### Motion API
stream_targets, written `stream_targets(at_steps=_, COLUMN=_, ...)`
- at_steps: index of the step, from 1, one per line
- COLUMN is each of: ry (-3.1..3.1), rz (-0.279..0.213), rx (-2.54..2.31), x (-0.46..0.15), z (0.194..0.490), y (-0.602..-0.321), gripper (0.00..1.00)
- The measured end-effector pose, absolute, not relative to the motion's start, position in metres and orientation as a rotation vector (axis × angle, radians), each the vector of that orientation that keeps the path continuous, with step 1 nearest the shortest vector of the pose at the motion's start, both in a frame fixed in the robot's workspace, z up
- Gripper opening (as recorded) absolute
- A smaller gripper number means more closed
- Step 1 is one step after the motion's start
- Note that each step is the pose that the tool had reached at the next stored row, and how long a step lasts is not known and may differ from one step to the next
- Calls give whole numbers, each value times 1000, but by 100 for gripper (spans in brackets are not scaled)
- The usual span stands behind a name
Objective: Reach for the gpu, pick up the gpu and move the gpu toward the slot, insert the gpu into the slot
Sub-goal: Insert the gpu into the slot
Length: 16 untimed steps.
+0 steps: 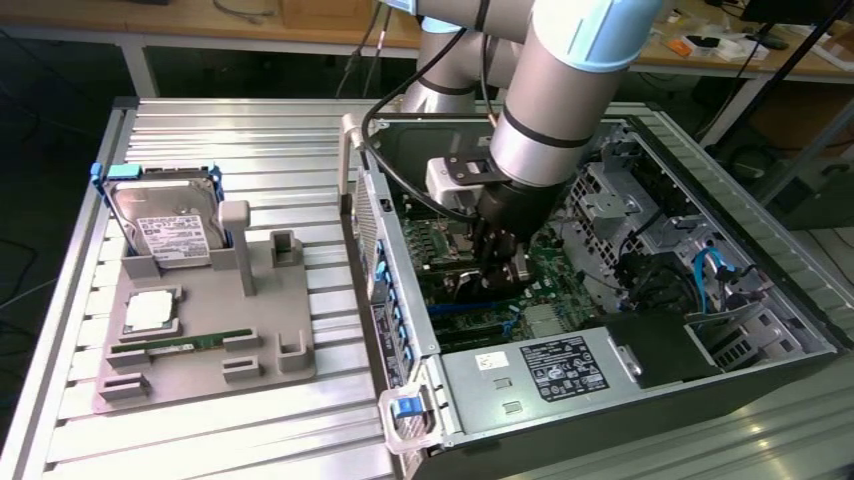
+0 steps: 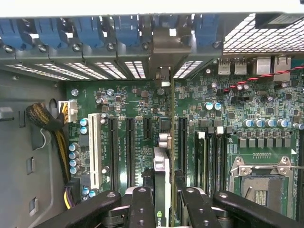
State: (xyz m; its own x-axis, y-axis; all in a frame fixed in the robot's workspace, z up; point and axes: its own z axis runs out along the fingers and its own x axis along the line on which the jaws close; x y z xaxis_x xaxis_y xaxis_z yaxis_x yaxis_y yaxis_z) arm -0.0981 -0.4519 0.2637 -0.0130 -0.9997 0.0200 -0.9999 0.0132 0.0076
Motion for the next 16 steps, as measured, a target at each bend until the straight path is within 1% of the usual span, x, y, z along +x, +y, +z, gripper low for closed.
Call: stream_targets(at_steps=16, ry=-2228, rz=24, rx=2199, x=-104, z=263, y=-452, gripper=27)
